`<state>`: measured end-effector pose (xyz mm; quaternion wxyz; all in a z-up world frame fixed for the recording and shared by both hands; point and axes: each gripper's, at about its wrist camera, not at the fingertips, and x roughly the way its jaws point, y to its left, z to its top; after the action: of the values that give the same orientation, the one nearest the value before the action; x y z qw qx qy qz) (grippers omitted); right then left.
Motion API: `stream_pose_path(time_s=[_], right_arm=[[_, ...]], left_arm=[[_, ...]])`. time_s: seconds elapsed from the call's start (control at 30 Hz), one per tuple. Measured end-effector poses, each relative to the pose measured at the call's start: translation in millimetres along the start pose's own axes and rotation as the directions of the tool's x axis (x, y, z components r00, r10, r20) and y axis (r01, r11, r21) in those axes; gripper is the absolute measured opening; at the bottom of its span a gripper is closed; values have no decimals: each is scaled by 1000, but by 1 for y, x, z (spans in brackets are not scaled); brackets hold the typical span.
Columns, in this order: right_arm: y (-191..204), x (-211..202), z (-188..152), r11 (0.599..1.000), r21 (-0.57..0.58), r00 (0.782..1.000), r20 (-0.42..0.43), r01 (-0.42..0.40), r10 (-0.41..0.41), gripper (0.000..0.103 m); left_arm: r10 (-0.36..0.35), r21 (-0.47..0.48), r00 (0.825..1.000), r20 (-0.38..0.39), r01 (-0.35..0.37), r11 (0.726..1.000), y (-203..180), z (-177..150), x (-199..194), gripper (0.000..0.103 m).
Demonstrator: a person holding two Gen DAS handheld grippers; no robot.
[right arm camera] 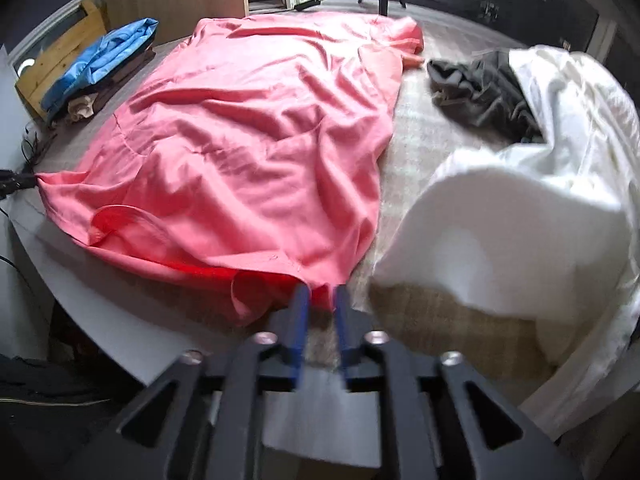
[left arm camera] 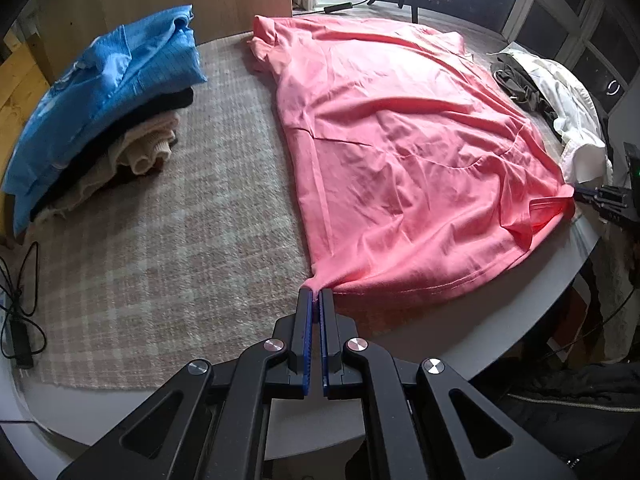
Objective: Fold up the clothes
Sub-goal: 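Pinch the pink shirt hem with the left gripper while the right gripper pinches another hem point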
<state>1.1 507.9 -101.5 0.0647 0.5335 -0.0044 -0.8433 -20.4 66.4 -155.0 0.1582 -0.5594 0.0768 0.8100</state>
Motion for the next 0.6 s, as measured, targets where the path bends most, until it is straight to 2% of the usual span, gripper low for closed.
stream_pose_path(time_s=[0.03,0.13,0.27,0.3,0.33,0.37,0.47,0.6], right_arm=[[0,0,-2,1000,13,1000,-1,-8,8,37],[-1,-1,-10,995,91,999,-10,-30,31,37],[-5,4,-17,975,189,993,5,-114,115,37],[-5,7,-16,972,198,991,9,-130,131,34],[-5,9,-15,969,202,990,18,-143,142,13],[-5,9,-14,966,206,987,27,-158,155,0],[-3,-3,-9,977,159,990,27,-144,141,2],[1,-61,-1,999,9,998,33,-53,53,1]], left_arm=[[-2,0,1000,-2,2,1000,0,-1,1,3],[2,-5,1000,-8,-2,1000,1,-2,1,3],[-1,-11,1000,-12,1,1000,3,-4,3,3],[0,-11,1000,-14,0,1000,2,-4,4,3],[1,-10,1000,-17,-1,1000,2,-4,5,3],[2,-8,1000,-18,-2,1000,2,-4,5,3],[10,-9,1000,-2,-10,1000,2,-5,-1,3],[5,-24,999,32,-4,1000,7,-8,-26,3]])
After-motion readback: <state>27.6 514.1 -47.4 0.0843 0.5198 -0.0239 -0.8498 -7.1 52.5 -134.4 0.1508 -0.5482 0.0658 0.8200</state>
